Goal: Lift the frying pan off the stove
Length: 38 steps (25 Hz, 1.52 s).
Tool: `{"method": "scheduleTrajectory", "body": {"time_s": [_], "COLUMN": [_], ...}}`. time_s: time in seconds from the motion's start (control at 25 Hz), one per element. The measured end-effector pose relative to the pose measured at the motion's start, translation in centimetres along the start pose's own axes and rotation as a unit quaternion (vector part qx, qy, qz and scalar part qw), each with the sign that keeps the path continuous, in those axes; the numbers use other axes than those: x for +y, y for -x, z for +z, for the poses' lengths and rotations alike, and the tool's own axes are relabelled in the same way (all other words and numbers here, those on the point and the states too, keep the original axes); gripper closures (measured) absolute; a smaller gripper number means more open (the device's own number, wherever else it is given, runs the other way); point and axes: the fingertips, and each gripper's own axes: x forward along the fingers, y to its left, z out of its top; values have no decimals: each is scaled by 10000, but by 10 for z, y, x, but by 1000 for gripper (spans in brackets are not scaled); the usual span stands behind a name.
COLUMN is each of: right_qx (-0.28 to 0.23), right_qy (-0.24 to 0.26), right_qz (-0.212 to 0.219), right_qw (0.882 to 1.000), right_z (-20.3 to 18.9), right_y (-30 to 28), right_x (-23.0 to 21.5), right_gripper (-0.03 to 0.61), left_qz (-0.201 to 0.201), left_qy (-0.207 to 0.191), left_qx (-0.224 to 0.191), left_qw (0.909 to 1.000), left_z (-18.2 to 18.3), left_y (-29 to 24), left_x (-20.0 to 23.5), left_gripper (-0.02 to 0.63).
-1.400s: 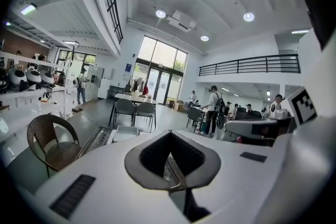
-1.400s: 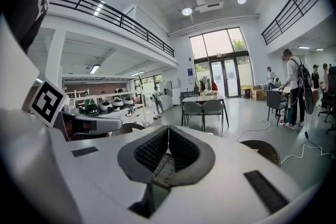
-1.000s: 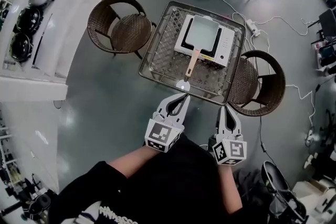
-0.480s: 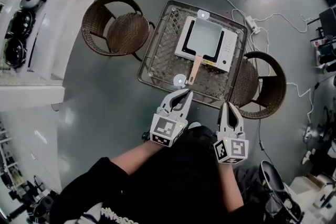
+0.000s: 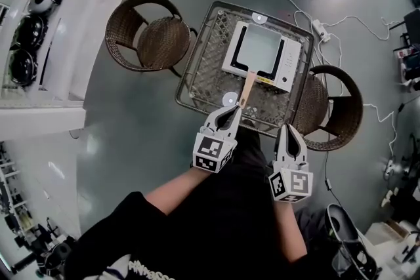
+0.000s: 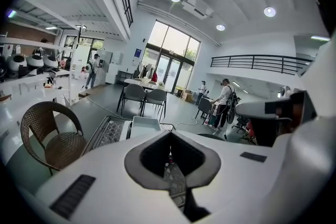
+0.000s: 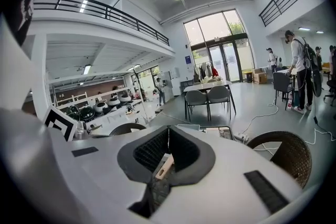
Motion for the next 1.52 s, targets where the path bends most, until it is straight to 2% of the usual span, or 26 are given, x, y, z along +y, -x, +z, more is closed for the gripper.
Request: {"method": "scheduleTrajectory", "body": {"time_s": [0.36, 0.64, 0.8, 1.04, 1.2, 1.24, 1.36, 1.52], "right_qx": [56, 150, 191, 298, 369, 383, 393, 397], "right_qy": [111, 74, 46, -92, -170, -178, -233, -332], "right_qz": [134, 275, 352, 507, 584, 597, 598, 537], "right_qw": [9998, 9995, 9992, 9982, 9975, 9973, 9972, 9972], "right_z": [18, 29, 35, 38, 37, 36, 35, 34], "right_y": [-36, -66, -84, -110, -125, -130, -140, -147], "right_x": [-26, -55, -74, -98, -112, -115, -126, -139], "right_gripper": [548, 548, 548, 548, 548, 548, 548, 548], "left_qz": [146, 281, 350, 451, 598, 635, 594, 472], "left_qy": [-79, -104, -249, -244, 389, 446, 261, 141], "left_qx": [629, 822, 1169, 1773, 2269, 2368, 2664, 2976], "left_qw": [9979, 9962, 9922, 9828, 9713, 9685, 9617, 9534], "left_z": [-30, -35, -47, -72, -100, -105, -118, -133], "left_y": [-53, -102, -128, -163, -179, -183, -196, -212], "left_x": [15, 25, 27, 34, 47, 51, 56, 55], "left_gripper": [603, 601, 598, 474, 405, 399, 370, 362]}}
